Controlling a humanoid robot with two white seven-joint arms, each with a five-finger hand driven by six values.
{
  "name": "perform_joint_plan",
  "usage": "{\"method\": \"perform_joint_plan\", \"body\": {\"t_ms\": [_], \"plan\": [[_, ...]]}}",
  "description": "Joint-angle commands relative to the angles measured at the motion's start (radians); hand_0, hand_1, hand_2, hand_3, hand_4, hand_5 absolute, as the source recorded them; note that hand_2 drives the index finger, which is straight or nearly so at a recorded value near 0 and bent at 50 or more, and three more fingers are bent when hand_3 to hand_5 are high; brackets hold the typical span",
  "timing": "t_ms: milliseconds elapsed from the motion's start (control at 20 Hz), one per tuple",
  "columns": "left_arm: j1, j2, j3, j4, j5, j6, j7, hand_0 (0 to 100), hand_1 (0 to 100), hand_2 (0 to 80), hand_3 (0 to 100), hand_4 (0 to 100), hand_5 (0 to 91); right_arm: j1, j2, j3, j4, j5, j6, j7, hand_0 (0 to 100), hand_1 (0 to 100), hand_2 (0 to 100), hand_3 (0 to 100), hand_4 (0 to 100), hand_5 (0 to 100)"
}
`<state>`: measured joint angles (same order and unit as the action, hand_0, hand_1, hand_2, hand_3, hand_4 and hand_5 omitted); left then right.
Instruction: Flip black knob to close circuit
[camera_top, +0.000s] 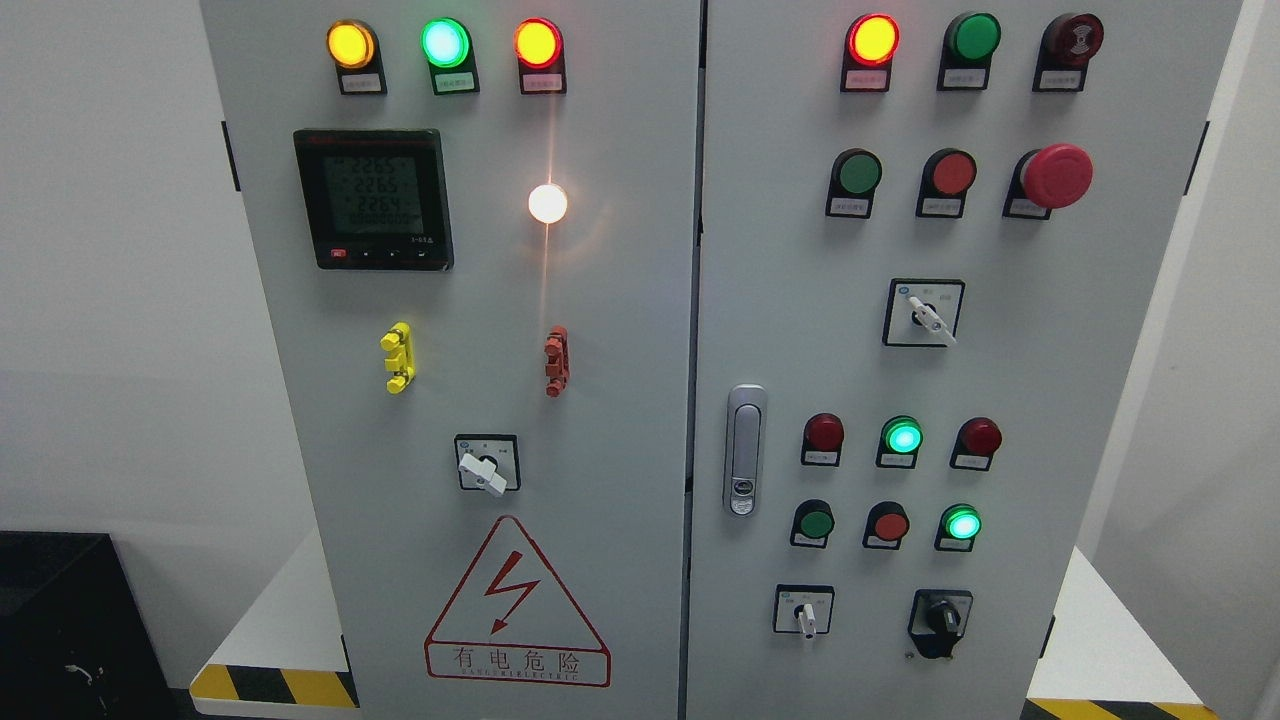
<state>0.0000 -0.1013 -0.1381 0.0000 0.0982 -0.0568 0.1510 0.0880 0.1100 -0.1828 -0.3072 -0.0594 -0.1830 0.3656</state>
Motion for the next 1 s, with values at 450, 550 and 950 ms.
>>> {"method": "perform_joint_plan", "body": {"t_ms": [450,550,950], "plan": [[0.023,0.000,0.000,-0.029,0.000,0.000,-0.001,12,56,0.0,0,0,0.0,0.022,0.011,-0.080,-0.582,0.159,-0.003,-0.013,0,3,5,22,20,0],[0.023,0.000,0.000,-0.029,0.000,0.000,-0.001,12,56,0.0,0,0,0.0,0.024,0.011,-0.078,-0.639,0.194,-0.009,-0.016,0,3,11,31,29,7],[0.023,0.000,0.000,-0.029,0.000,0.000,-0.001,12,56,0.0,0,0,0.0,0.029,0.011,-0.076,-0.743,0.458,-0.159,-0.174,0,4,34,55,47,34]]}}
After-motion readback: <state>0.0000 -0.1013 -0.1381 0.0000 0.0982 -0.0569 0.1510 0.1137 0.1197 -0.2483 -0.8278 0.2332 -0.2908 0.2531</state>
